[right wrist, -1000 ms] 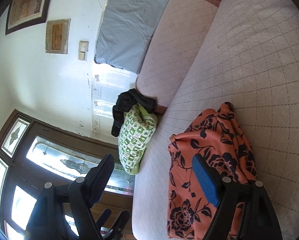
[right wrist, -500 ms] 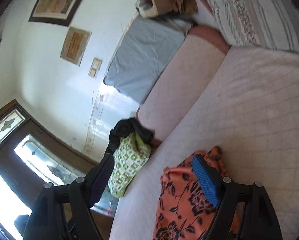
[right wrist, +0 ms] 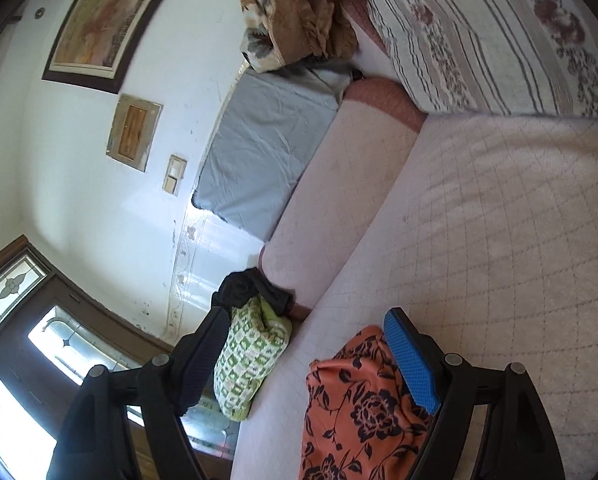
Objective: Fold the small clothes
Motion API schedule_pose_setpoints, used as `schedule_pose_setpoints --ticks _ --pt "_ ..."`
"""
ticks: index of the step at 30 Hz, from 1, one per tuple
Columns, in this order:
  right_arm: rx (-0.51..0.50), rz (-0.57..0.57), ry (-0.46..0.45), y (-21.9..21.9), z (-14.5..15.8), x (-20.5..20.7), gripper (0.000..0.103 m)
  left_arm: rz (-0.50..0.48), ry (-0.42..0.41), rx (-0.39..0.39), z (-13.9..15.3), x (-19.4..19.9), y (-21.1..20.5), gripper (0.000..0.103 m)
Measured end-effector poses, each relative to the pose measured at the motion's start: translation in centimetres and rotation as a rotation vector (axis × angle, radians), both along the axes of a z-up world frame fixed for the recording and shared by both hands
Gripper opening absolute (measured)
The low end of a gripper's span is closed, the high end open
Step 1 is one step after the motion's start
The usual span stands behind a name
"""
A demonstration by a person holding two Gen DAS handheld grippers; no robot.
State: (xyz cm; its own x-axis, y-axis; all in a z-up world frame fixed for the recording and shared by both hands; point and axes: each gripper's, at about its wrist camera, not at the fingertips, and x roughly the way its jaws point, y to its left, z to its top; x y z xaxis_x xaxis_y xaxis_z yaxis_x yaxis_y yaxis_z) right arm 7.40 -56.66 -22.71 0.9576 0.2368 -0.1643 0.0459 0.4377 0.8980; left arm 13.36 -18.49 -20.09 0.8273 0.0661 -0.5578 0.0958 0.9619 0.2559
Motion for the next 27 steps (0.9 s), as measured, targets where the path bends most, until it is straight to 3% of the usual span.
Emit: schedule_pose_setpoints --ticks 6,11,14,16,17,21,24,27 --pt "-0.028 0.116 0.075 2.5 -0.9 2.3 0.083 0.080 0.156 0.047 -4.1 2.5 1.8 0.103" --pt "-0.009 0.264 0.180 5.7 -3.4 5.1 0.083 0.066 0.247 0.079 -7.1 3.7 1.5 0.103" --pt "-0.019 0.360 0.327 7.9 -6.0 7.2 0.083 0.050 0.299 0.119 -9.2 4.1 0.8 0.103" --pt "-0.043 0.427 0.510 9.4 -8.7 8.7 0.083 0.045 0.292 0.137 -9.7 4.1 0.7 0.103" --pt "-0.054 0.415 0.534 9.7 -9.4 8.9 0.082 0.039 0.293 0.134 -9.7 4.1 0.8 0.103" --pt "-0.078 0.386 0.477 9.7 -8.0 8.6 0.083 0.055 0.285 0.101 -8.2 4.6 1.5 0.103" --pt "-0.055 0.353 0.411 9.1 -7.1 8.1 0.083 0.053 0.229 0.072 -6.5 4.8 1.6 0.103" --pt "-0.105 0.329 0.382 9.1 -6.2 7.8 0.083 0.050 0.162 0.070 -4.7 4.5 1.2 0.103"
